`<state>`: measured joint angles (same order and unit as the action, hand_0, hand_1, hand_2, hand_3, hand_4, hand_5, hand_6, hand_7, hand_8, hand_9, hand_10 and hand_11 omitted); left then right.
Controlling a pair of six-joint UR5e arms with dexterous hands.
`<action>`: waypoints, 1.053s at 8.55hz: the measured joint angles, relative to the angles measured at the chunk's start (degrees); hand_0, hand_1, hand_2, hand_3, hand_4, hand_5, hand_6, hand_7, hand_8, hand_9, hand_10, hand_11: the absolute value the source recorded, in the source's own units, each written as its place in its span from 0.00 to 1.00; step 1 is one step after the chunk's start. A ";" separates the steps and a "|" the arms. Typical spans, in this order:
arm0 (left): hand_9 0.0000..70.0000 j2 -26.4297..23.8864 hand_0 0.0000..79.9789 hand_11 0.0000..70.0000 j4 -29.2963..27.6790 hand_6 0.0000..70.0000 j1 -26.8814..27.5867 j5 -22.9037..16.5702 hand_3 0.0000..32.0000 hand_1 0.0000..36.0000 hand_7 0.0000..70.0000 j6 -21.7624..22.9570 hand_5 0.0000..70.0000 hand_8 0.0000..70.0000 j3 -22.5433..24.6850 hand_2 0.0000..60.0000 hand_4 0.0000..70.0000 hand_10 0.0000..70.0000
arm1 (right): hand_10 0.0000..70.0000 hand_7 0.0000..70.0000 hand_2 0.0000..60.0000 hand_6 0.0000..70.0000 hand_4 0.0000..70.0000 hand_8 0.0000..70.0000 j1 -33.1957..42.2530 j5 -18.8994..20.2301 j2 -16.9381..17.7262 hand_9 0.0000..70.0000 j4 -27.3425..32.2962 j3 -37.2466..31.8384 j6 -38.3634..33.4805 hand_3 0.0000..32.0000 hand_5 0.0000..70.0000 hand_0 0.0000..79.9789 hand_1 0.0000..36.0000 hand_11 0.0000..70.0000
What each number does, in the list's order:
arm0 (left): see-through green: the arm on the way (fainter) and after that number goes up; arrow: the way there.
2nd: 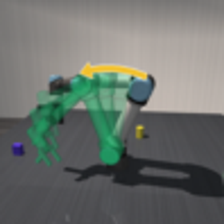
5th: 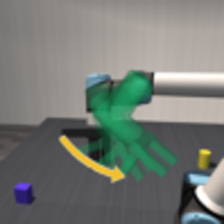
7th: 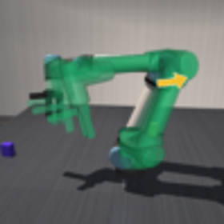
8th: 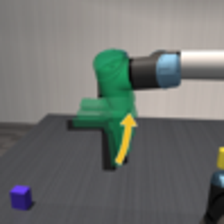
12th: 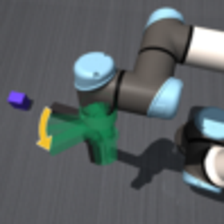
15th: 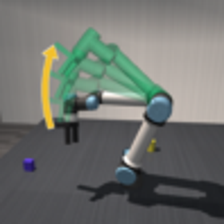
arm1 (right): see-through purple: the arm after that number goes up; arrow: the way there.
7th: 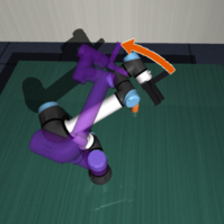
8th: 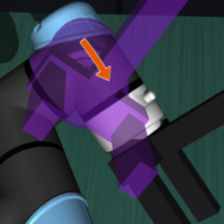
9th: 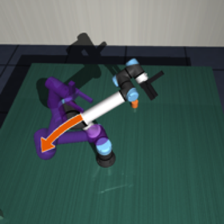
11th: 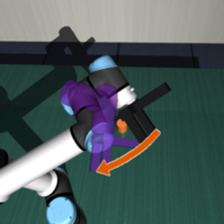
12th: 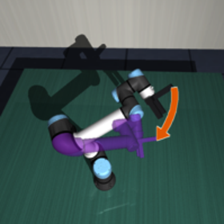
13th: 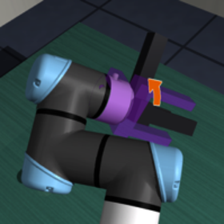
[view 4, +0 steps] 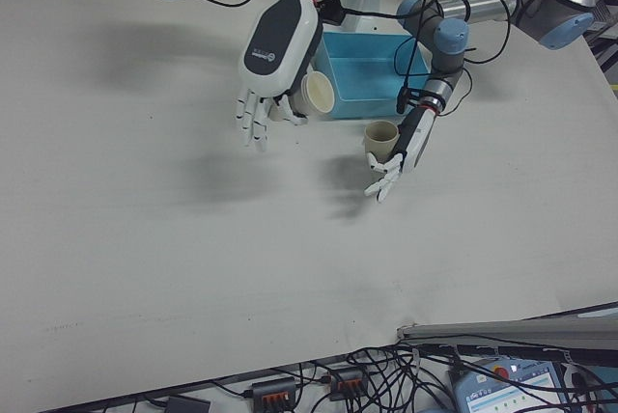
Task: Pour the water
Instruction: 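Turn the right hand's cup upright and pull both hands apart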
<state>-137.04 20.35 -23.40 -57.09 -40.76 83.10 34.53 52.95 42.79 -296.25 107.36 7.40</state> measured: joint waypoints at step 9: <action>0.05 5.17 0.93 0.13 7.16 0.17 -11.42 -7.63 0.00 1.00 0.17 4.65 1.00 0.07 9.89 0.92 0.50 0.06 | 0.16 0.27 0.00 0.28 0.74 0.19 6.39 -13.72 13.03 0.19 22.64 5.15 -5.50 0.00 0.52 1.00 0.70 0.26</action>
<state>-131.87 27.51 -34.81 -64.72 -36.11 92.99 40.92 39.23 55.83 -273.62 112.51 1.89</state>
